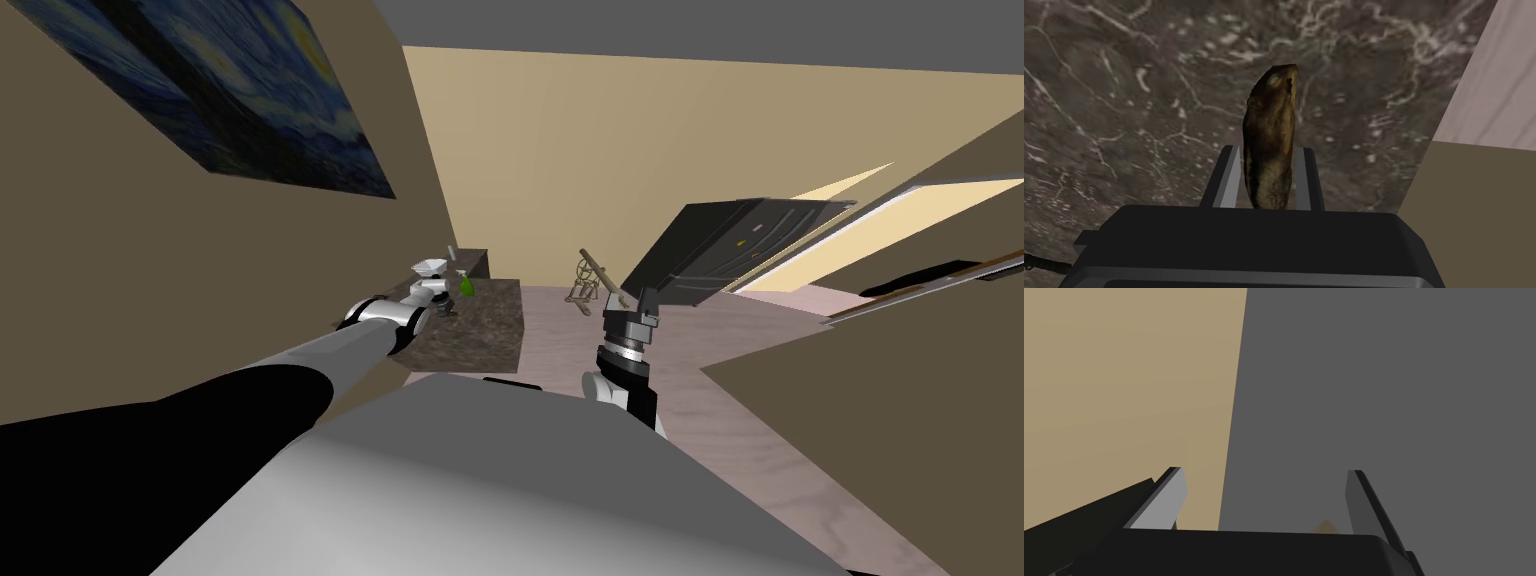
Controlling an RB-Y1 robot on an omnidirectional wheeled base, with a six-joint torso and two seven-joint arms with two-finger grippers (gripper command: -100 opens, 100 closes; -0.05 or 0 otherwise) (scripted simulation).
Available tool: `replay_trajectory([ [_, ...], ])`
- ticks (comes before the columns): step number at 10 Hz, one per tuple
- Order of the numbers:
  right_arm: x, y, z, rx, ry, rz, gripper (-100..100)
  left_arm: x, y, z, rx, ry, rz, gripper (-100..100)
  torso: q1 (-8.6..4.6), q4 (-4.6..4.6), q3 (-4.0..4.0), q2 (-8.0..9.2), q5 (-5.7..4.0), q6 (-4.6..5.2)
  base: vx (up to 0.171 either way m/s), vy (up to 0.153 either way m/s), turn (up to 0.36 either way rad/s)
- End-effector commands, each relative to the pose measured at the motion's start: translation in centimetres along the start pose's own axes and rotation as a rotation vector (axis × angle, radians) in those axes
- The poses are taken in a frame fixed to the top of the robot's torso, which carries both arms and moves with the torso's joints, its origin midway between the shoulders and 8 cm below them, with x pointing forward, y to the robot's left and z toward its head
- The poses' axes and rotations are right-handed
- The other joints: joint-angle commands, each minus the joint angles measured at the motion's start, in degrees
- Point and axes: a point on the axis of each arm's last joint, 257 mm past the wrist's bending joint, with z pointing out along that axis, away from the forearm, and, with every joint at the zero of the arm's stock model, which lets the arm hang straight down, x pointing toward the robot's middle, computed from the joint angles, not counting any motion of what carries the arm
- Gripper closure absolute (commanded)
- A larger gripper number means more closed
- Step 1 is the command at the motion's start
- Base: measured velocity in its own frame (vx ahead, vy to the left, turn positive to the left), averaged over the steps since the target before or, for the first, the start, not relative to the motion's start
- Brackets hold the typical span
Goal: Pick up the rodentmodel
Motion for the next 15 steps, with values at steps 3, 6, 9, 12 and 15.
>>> replay_trajectory([
  [3,0.0,0.0,0.0,0.000,0.000,0.000,0,2.5,-1.0,-0.5,-0.003,0.006,0.009,100,0.07,0.01,0.02,0.03,0.01,-0.01,-0.016,0.066,0.035],
  [6,0.0,0.0,0.0,0.000,0.000,0.000,0,7.6,-2.7,-1.4,-0.002,0.010,0.036,100,0.10,0.02,0.05,0.07,0.00,-0.02,-0.024,0.089,0.082],
  [9,0.0,0.0,0.0,0.000,0.000,0.000,0,10.9,-3.6,-2.3,0.002,0.008,0.053,100,-0.11,0.01,0.02,0.02,-0.03,0.00,-0.017,0.060,0.061],
  [12,0.0,0.0,0.0,0.000,0.000,0.000,0,11.0,-3.6,-2.3,0.001,0.010,0.055,100,-0.01,0.00,0.03,0.05,-0.01,-0.04,-0.012,0.051,0.009],
  [15,0.0,0.0,0.0,0.000,0.000,0.000,0,13.9,-4.3,-3.1,0.006,0.008,0.072,100,0.07,0.05,0.08,0.11,-0.01,-0.01,-0.019,0.071,0.064],
])
